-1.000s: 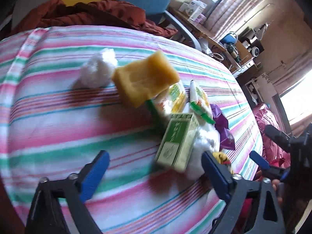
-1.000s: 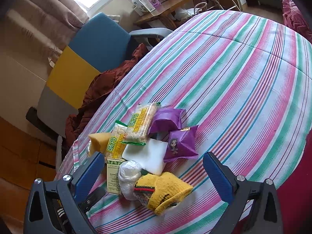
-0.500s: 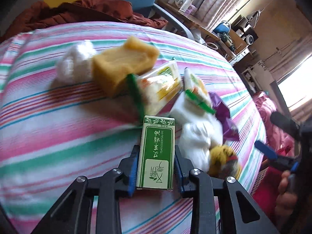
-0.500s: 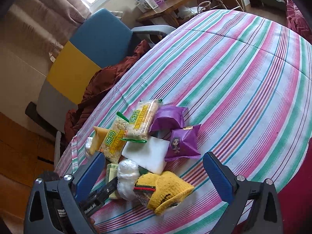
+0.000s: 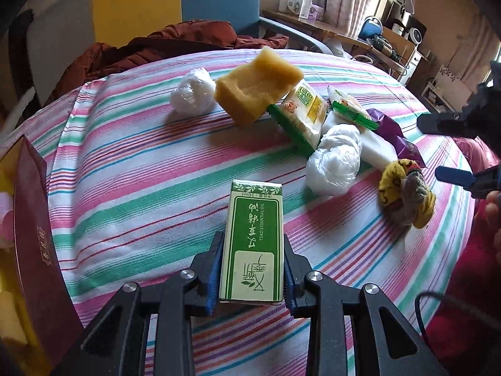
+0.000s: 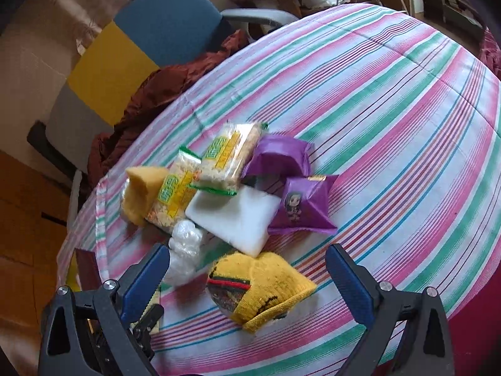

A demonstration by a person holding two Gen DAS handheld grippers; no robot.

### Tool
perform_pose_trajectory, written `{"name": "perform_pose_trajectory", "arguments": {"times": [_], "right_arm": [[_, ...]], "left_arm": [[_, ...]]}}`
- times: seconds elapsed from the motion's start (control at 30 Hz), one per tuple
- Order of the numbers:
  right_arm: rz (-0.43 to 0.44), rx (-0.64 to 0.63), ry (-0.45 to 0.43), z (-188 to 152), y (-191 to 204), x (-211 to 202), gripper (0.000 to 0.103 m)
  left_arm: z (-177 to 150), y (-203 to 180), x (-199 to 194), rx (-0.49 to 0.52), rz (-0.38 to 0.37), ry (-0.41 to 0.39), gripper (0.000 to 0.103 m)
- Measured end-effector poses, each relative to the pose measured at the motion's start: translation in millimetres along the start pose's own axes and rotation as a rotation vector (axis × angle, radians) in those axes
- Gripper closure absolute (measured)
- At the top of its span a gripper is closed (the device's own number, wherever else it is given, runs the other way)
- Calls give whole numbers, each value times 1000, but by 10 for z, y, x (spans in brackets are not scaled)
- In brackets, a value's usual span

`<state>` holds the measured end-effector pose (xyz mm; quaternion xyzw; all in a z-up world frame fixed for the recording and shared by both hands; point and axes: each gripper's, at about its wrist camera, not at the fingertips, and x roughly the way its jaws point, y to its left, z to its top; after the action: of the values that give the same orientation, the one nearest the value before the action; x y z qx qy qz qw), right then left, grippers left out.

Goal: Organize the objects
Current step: 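Grasp green box with left tool while right tool grasps yellow knit item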

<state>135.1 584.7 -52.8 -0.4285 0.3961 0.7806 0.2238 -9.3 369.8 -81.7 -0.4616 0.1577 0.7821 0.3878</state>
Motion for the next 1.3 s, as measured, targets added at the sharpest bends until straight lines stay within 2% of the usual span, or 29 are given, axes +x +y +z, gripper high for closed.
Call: {"name": "perform_pose_trajectory", "arguments": {"times": [0.3, 0.37, 0.5, 0.53, 0.6, 0.67, 0.77, 0.9, 1.13, 1.3], "right_arm": [[-156, -90, 139, -66, 139, 340, 2], [-178, -117, 159, -92, 181, 400, 9], [-240, -214, 182, -172, 311, 499, 36], [-256, -237, 176, -194, 341, 502, 39], [-239, -247, 170, -210, 356, 482, 49], [-200, -249, 160, -217, 365, 451, 51], [-124, -276, 127, -253, 426, 362, 51], [-78, -300, 81, -346, 479, 239, 51], [-43, -340, 30, -418, 631, 92, 51], [8, -407, -2, -513, 1044, -90, 51]], "left_arm": [[-40, 27, -19, 10, -14, -18, 70], [-59, 8, -34, 15, -11, -27, 70], [-69, 10, -45, 16, -14, -39, 72], [-62, 14, -51, 8, -15, -38, 72], [-60, 37, -94, -12, -18, -29, 72], [-91, 56, -195, -23, -29, -28, 72], [-139, 84, -483, -12, -34, -80, 72], [-180, 206, -934, -28, -38, -168, 72], [-412, 775, -1506, -139, -7, -253, 72], [-675, 1328, -1771, -268, 53, -284, 72]]}}
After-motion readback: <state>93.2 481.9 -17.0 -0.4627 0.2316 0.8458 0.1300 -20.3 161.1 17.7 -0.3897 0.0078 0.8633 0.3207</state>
